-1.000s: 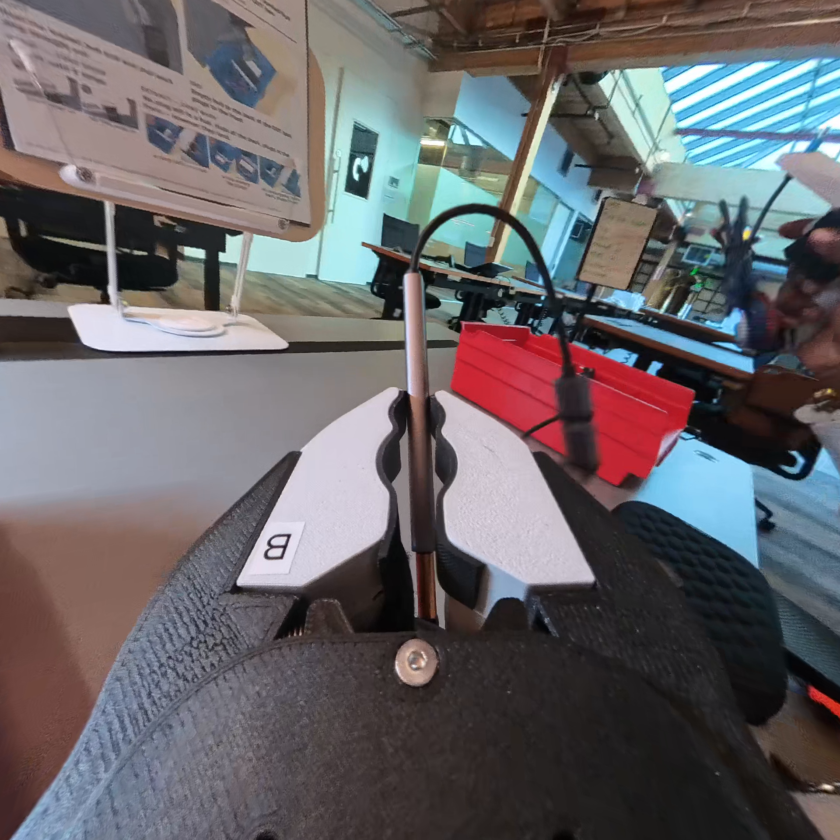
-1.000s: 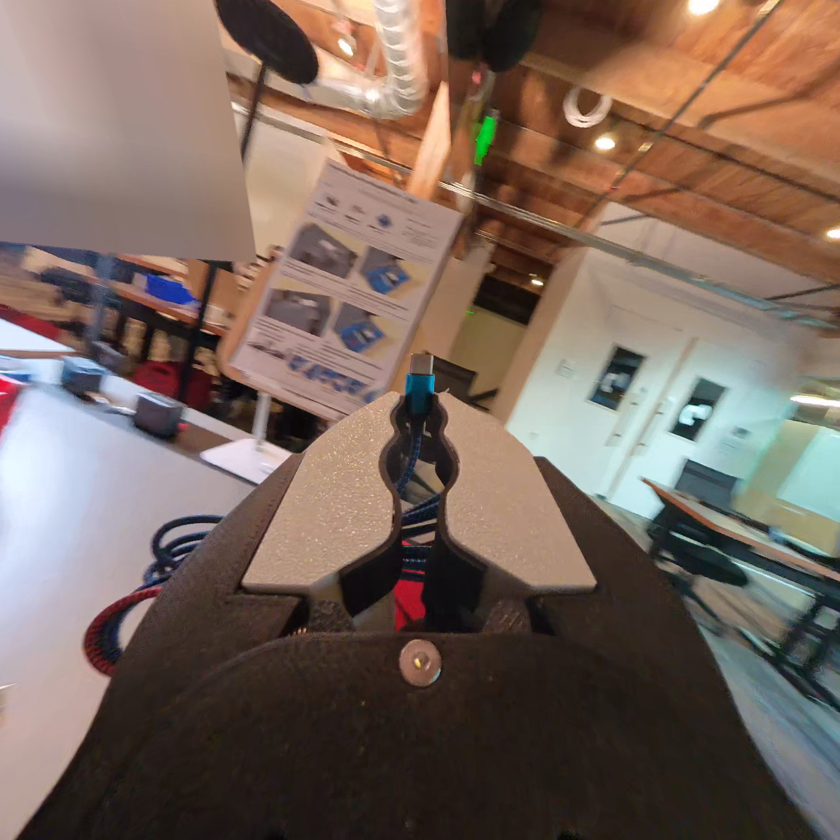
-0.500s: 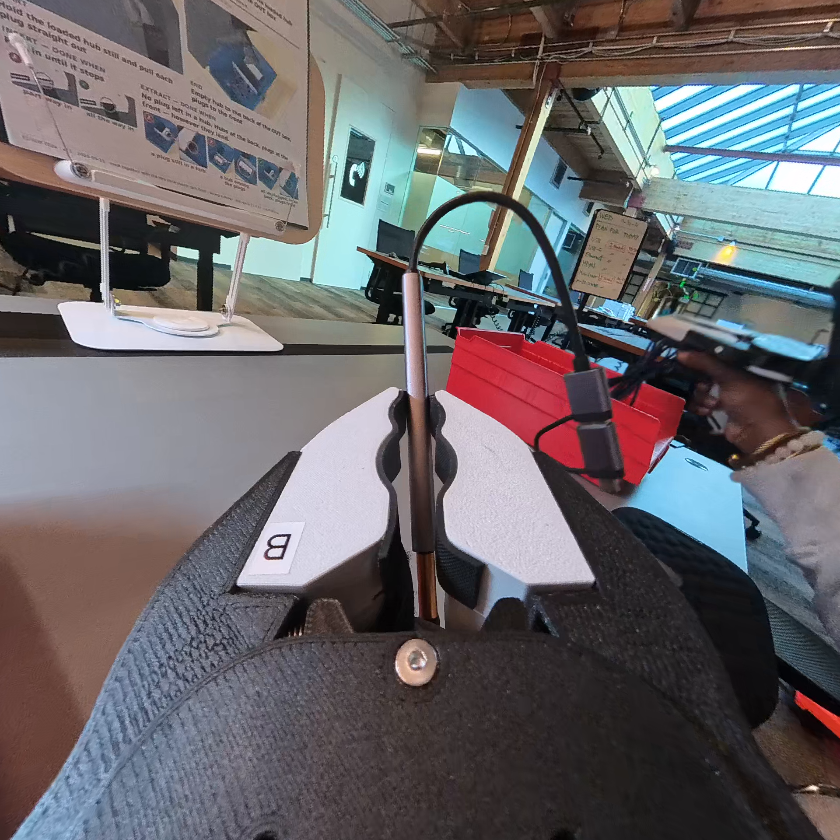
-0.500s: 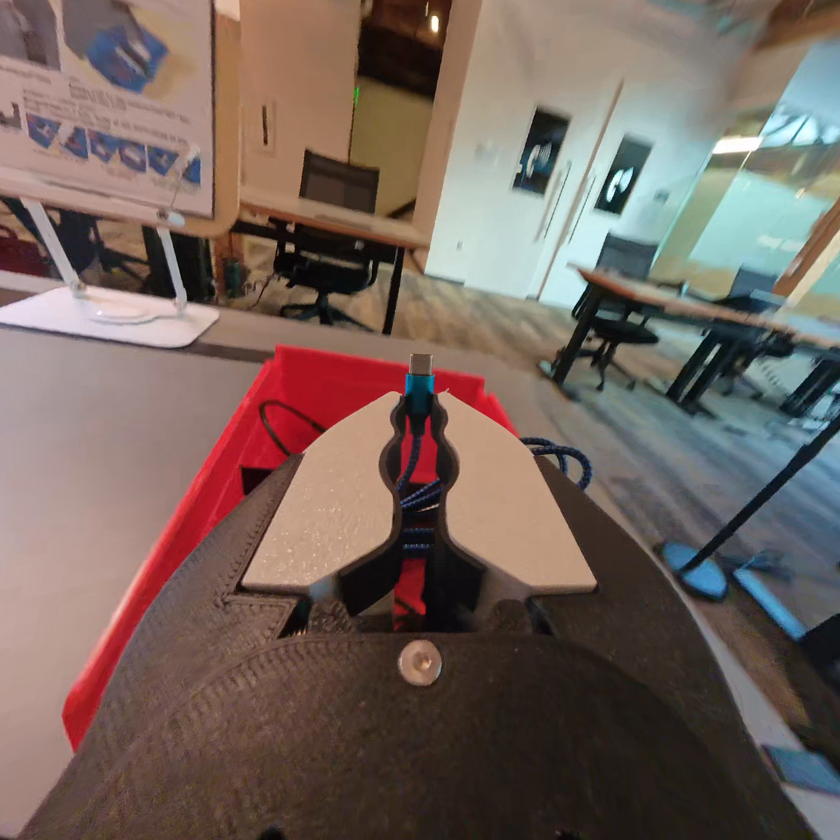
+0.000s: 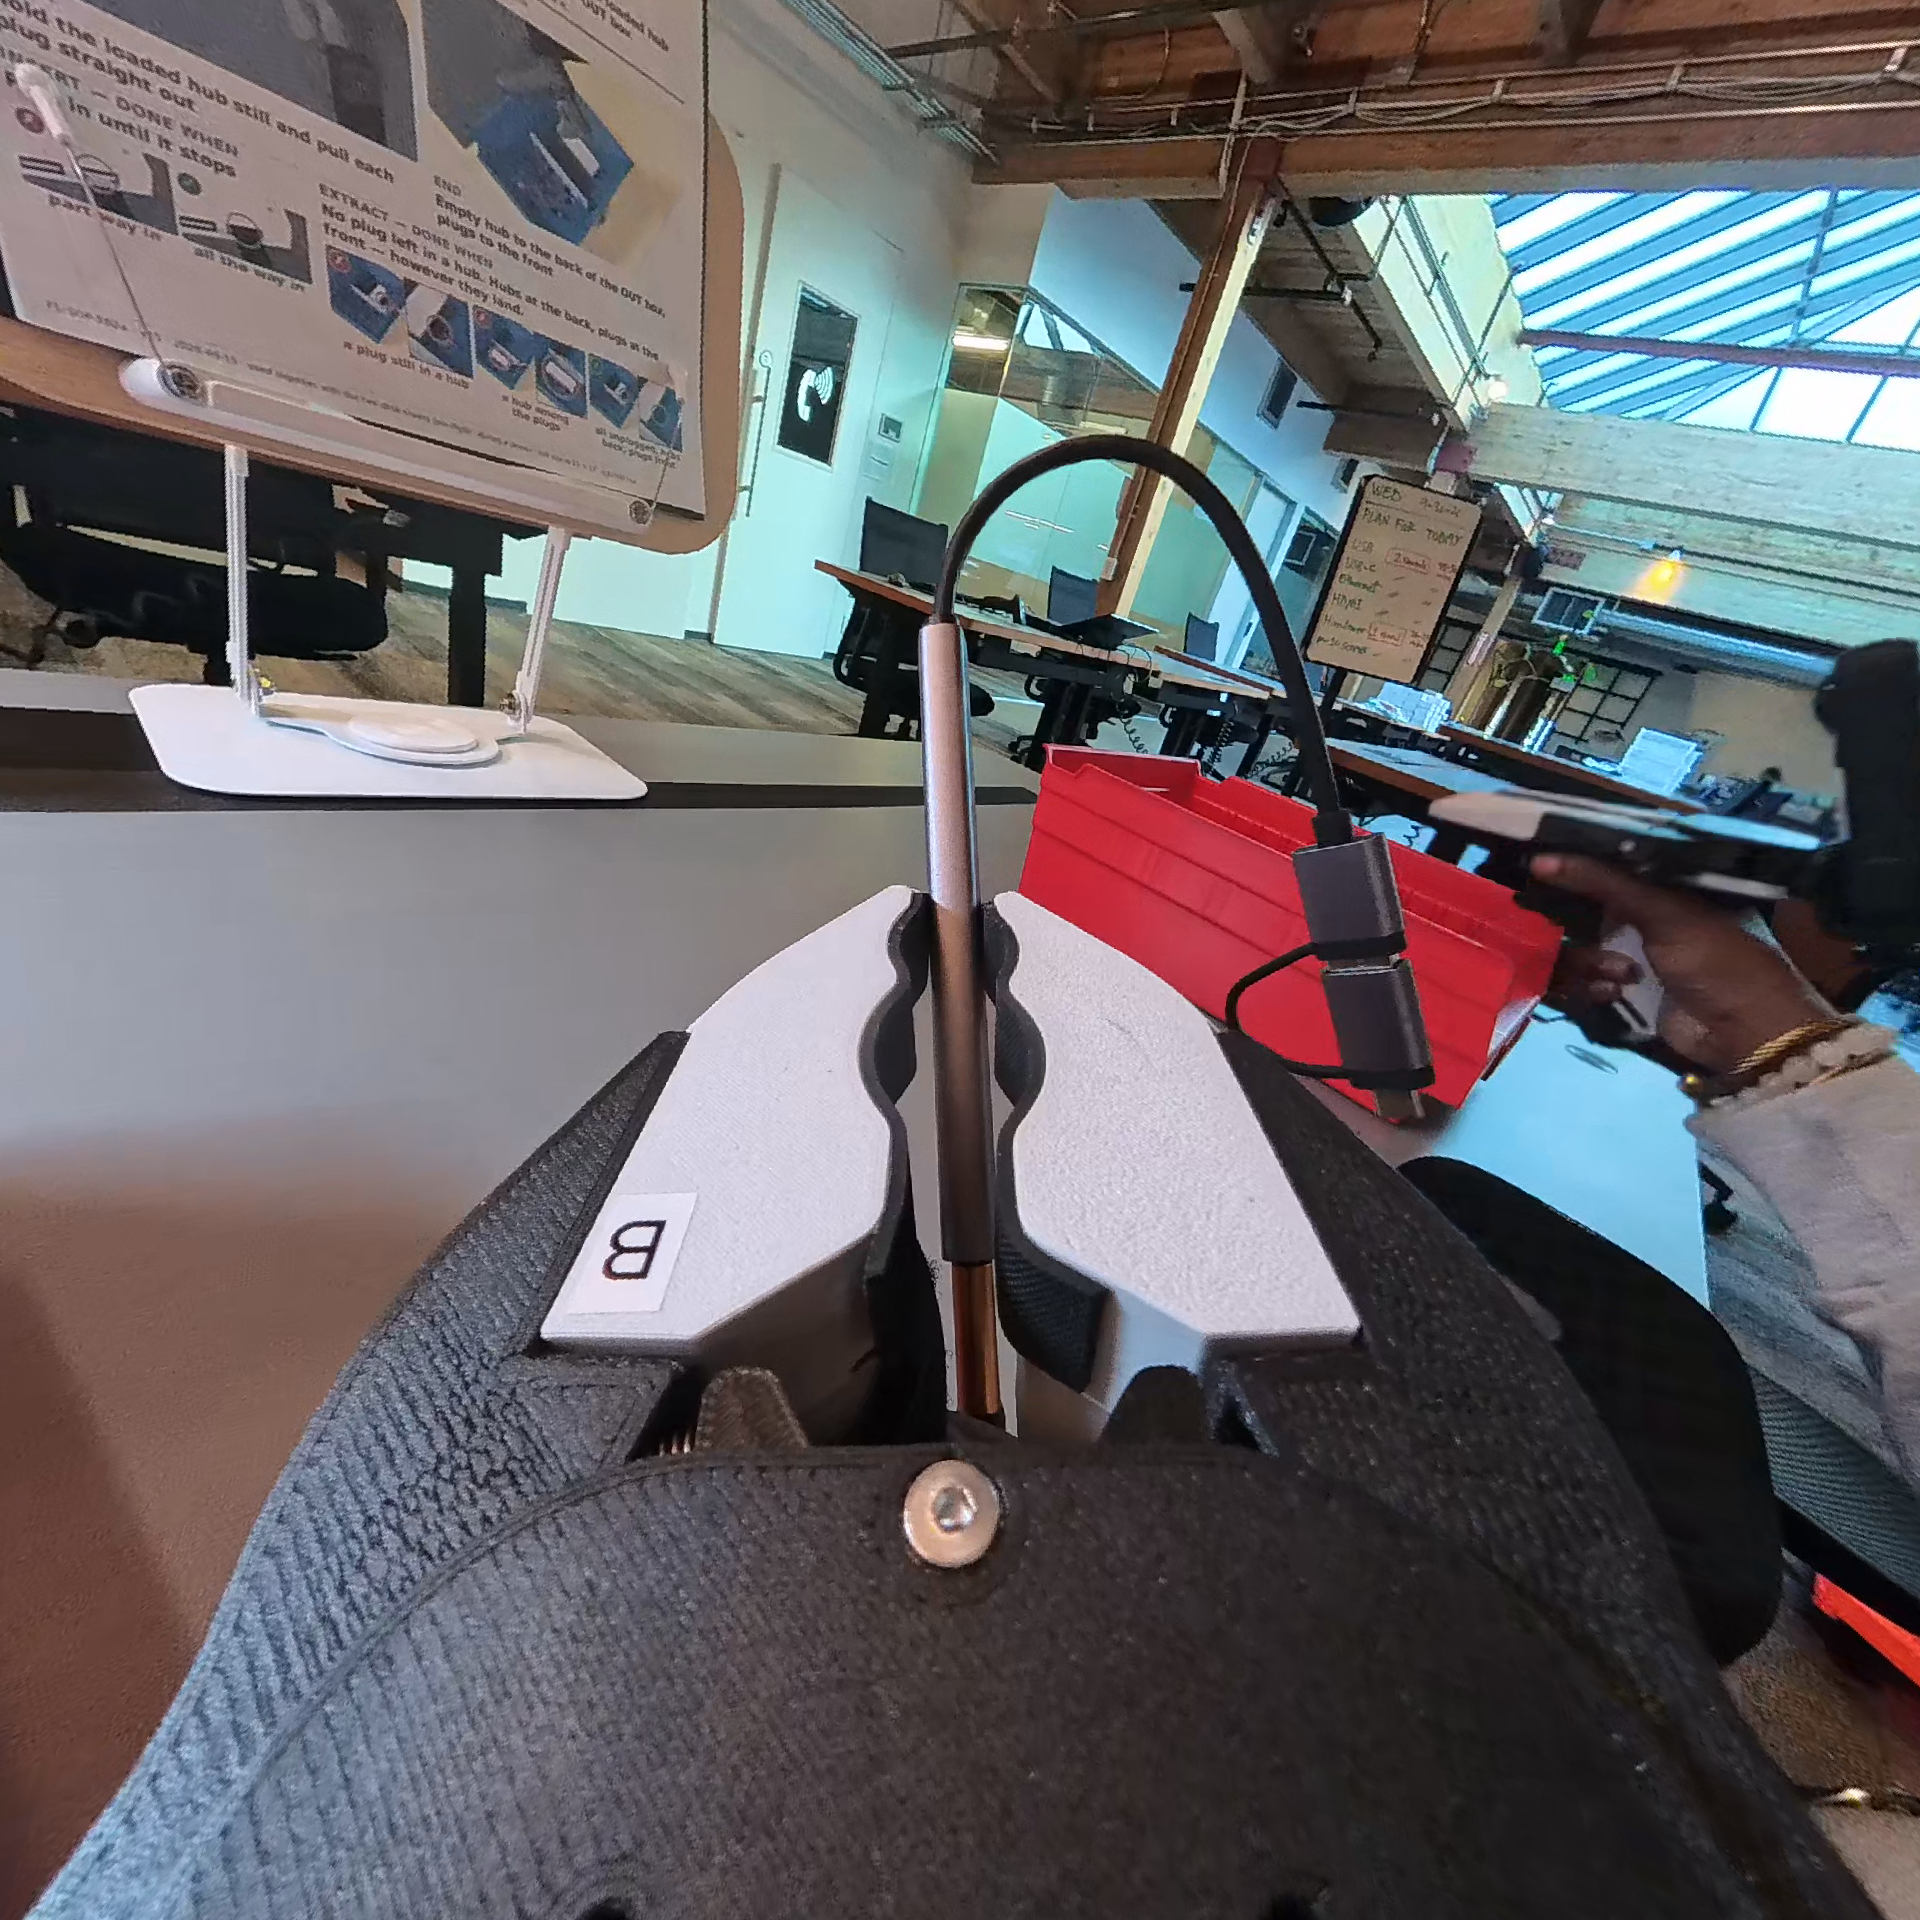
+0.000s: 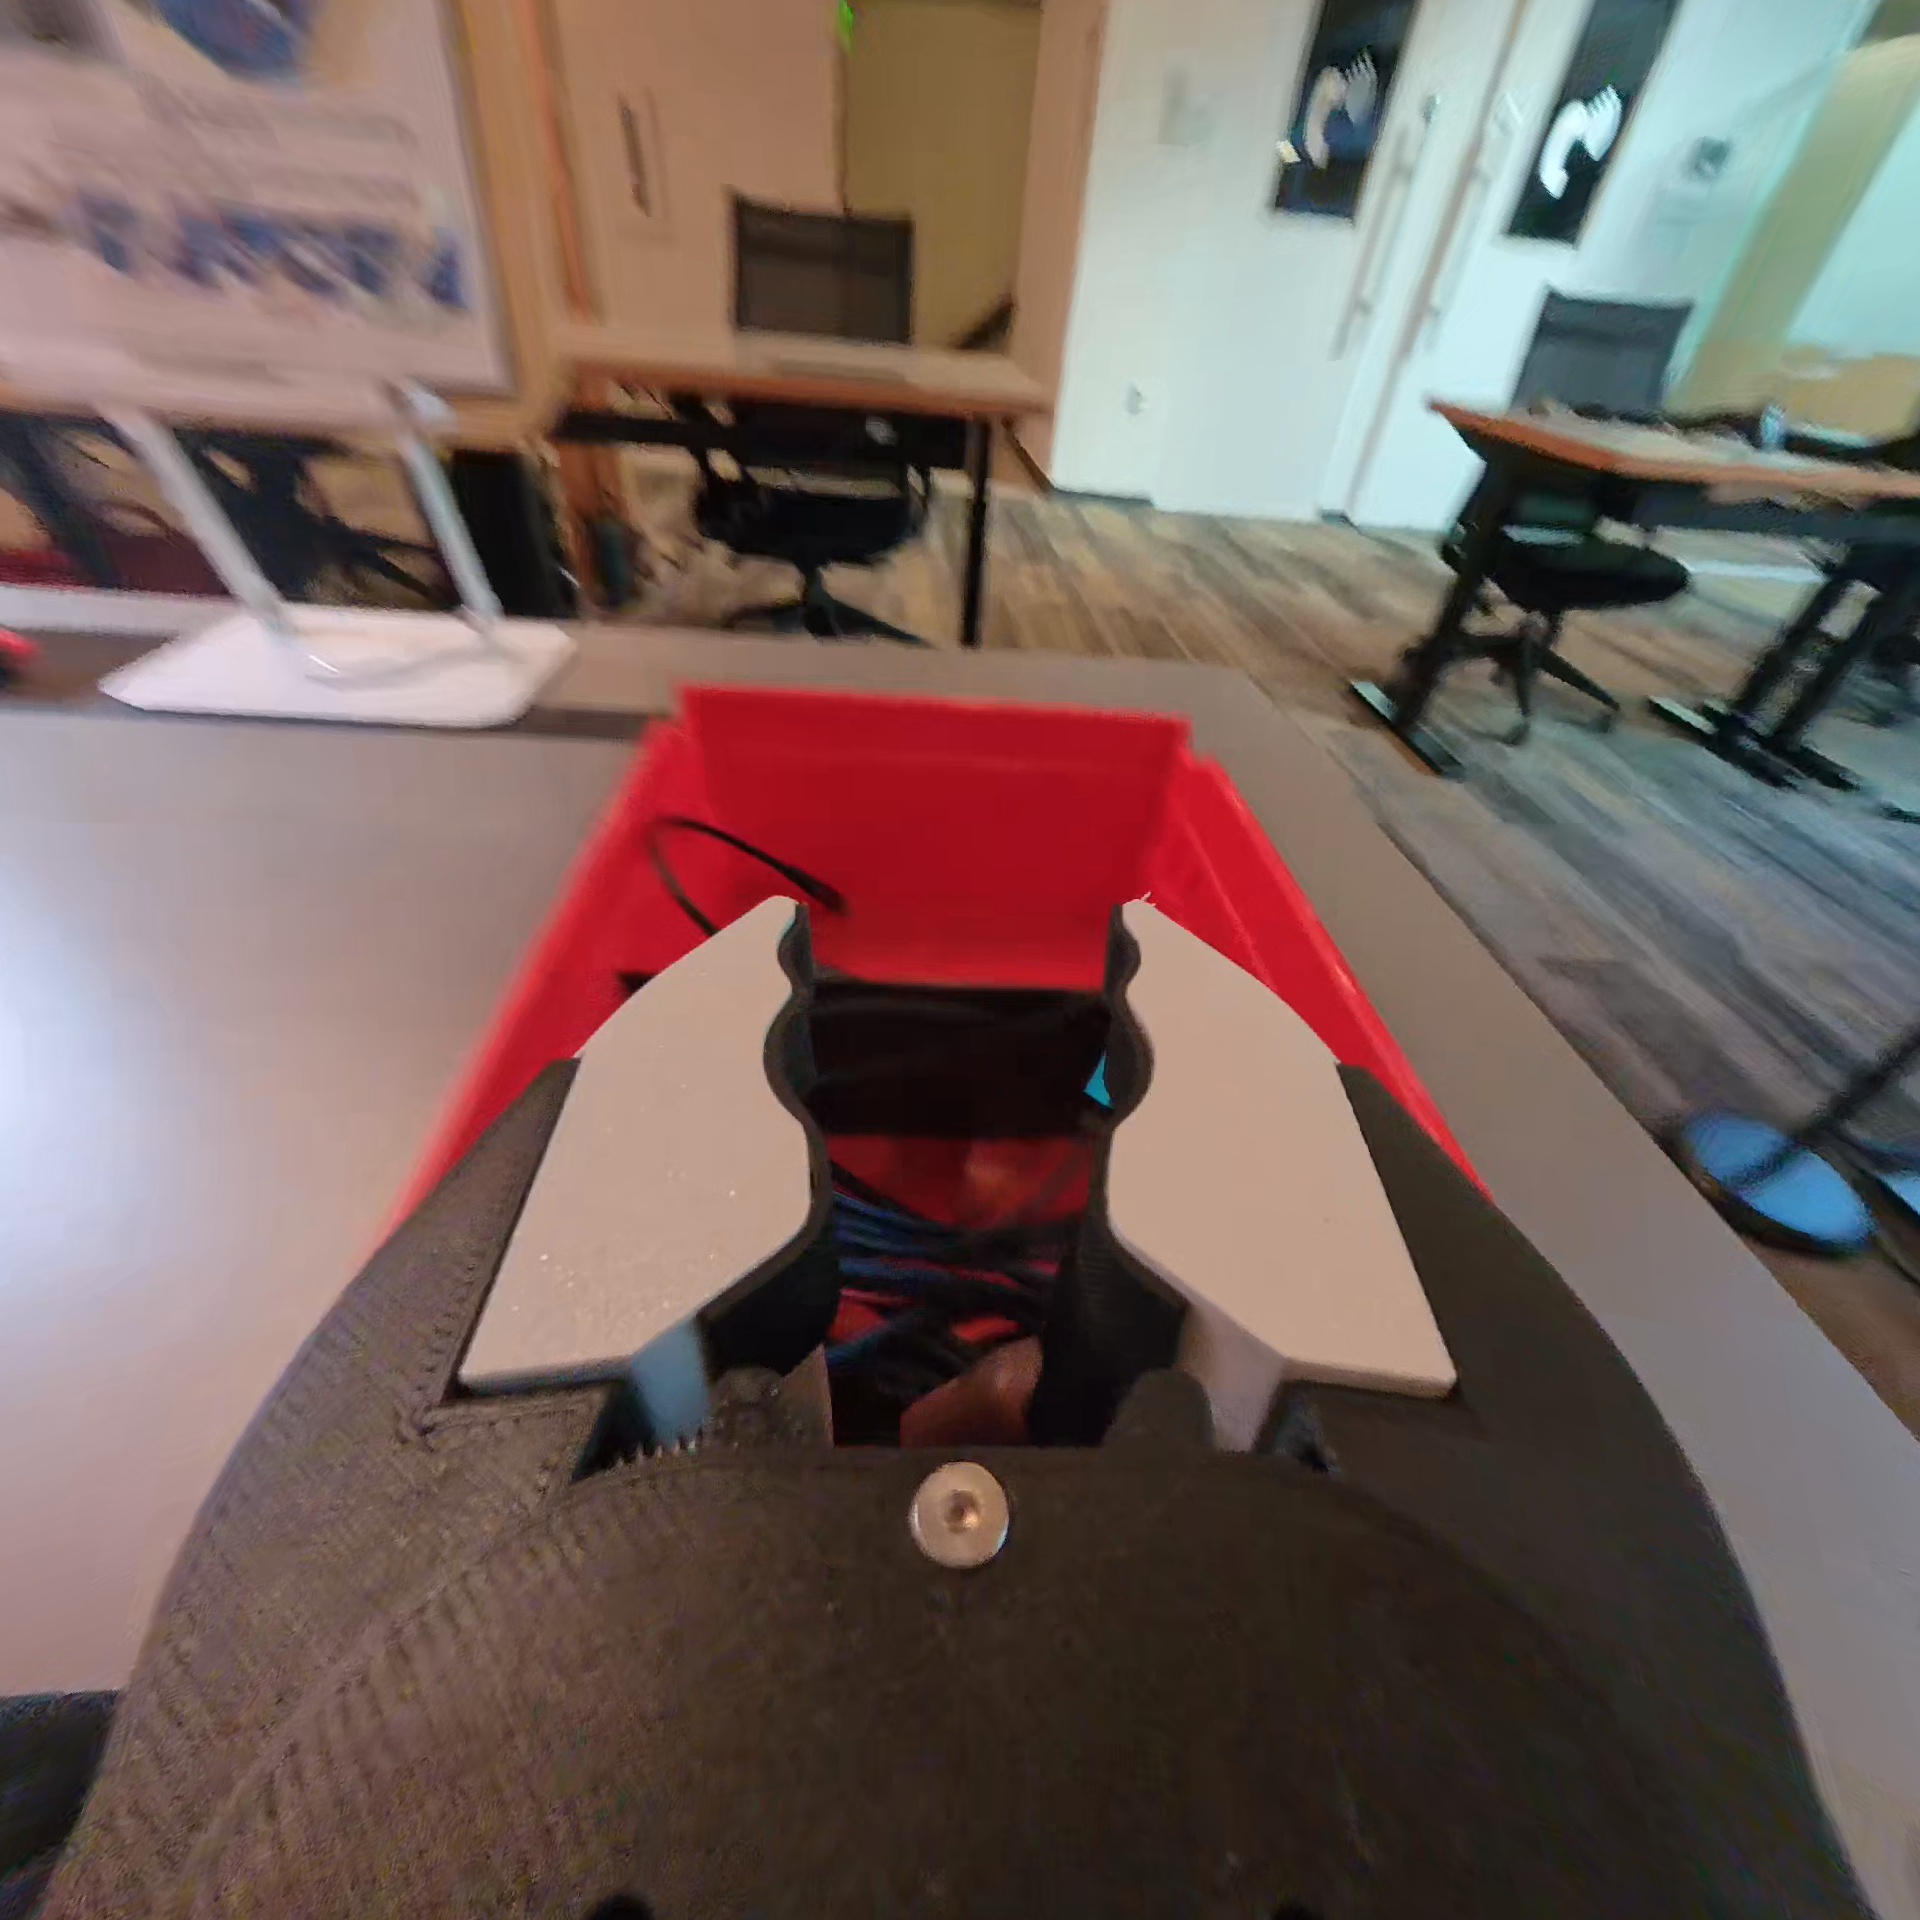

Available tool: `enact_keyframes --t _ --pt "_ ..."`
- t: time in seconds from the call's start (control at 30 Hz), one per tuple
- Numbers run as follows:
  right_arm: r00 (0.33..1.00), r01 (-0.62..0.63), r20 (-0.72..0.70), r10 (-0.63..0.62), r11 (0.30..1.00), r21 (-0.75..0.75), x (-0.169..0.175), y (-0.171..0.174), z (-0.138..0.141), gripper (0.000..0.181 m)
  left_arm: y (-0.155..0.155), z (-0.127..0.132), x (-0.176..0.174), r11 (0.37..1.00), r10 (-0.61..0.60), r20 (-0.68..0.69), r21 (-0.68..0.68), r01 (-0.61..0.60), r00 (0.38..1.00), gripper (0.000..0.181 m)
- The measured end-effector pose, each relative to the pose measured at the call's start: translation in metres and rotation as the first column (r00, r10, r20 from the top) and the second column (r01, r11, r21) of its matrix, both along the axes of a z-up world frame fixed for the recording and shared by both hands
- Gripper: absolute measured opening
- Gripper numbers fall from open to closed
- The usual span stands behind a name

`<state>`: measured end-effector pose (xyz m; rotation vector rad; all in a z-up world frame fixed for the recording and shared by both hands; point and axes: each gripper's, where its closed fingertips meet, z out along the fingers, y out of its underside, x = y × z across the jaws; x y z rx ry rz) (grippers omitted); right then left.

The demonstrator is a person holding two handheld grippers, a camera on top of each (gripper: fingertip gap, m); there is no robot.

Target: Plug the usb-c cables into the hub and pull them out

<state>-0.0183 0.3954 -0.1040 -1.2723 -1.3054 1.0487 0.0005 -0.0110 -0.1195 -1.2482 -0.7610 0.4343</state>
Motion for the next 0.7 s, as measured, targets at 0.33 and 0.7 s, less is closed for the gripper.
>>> enact_keyframes --t 0.33,0.7 --pt "0.525 -0.846 -0.226 0.820 0.531 -0.038 0.054 -0.269 0.067 0.041 0.005 -0.002 0.003 0.999 -0.004 -0.023 -0.054 0.003 1.000 0.010" --pt "0.272 -0.938 -0.036 0.961 0.257 -0.233 0.096 -0.413 -0.019 0.029 -0.014 0.026 0.007 0.956 -0.058 -0.031 0.287 0.064 0.998 0.009"
